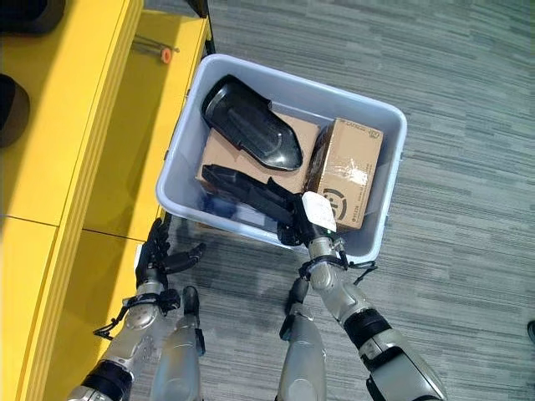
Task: Move parts from the plastic box to the shelf.
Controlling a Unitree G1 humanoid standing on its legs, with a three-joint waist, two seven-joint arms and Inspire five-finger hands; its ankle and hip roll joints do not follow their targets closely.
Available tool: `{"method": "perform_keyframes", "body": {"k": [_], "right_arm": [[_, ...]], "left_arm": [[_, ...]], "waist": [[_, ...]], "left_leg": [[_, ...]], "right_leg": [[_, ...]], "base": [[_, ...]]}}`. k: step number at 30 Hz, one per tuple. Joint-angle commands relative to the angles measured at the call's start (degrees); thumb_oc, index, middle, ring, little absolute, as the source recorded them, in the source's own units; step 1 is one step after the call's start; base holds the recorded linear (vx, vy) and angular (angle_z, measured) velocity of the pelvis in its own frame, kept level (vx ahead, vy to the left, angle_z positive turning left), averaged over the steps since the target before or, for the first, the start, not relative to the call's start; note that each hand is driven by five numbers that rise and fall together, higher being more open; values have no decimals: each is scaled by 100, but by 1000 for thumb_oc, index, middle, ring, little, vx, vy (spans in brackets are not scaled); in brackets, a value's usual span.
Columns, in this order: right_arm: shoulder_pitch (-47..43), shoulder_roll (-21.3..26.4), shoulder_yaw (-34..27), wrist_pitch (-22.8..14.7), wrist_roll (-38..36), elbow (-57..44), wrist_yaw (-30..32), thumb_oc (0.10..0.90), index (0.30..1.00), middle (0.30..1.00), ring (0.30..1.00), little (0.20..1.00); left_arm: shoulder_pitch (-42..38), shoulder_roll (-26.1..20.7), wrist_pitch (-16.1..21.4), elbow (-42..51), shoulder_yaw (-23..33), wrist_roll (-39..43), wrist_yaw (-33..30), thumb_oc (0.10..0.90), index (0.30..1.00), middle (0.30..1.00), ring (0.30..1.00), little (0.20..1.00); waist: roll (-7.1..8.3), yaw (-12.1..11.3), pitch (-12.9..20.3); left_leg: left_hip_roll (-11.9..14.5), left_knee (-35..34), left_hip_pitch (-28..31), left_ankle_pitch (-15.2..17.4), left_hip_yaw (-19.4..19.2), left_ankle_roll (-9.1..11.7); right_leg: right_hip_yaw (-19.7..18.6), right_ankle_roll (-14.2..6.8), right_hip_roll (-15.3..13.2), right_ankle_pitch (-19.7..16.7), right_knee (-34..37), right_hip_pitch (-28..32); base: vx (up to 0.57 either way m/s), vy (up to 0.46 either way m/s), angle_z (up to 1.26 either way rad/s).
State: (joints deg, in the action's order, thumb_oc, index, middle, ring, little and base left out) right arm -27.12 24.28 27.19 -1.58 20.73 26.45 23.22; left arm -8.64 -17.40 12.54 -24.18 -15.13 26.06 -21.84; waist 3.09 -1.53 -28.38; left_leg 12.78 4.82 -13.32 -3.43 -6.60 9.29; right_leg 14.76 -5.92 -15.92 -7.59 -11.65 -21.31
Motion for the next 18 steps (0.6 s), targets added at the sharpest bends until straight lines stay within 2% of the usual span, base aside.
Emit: {"method": "perform_keyframes", "body": {"k": [1,7,18], "right_arm": [[-96,276,-327,-412,289,-864,194,400,300,300,300,300],[60,520,-642,-493,498,-1562,142,400,300,300,300,300],[432,820,-1108,-613,810,-2065,112,400,300,300,300,300]], "left_arm": [[170,-277,338,669,92,-348,171,900,1000,1000,1000,1000],[465,-280,283,629,257,-386,380,900,1000,1000,1000,1000],[936,-201,199,597,359,-485,755,900,1000,1000,1000,1000]], "waist": [[-62,119,414],[-88,185,752],[-193,289,1355]], "left_leg": [[45,-461,170,-423,-372,-115],[79,-536,505,-382,-478,-100],[146,-579,1086,-252,-630,-100]], "right_leg": [[-551,-570,-295,303,-398,334],[-616,-605,-294,288,-204,622],[-684,-654,-259,382,-50,1119]], "base": [[38,-9,-11],[52,-6,-7],[67,-14,-8]]}}
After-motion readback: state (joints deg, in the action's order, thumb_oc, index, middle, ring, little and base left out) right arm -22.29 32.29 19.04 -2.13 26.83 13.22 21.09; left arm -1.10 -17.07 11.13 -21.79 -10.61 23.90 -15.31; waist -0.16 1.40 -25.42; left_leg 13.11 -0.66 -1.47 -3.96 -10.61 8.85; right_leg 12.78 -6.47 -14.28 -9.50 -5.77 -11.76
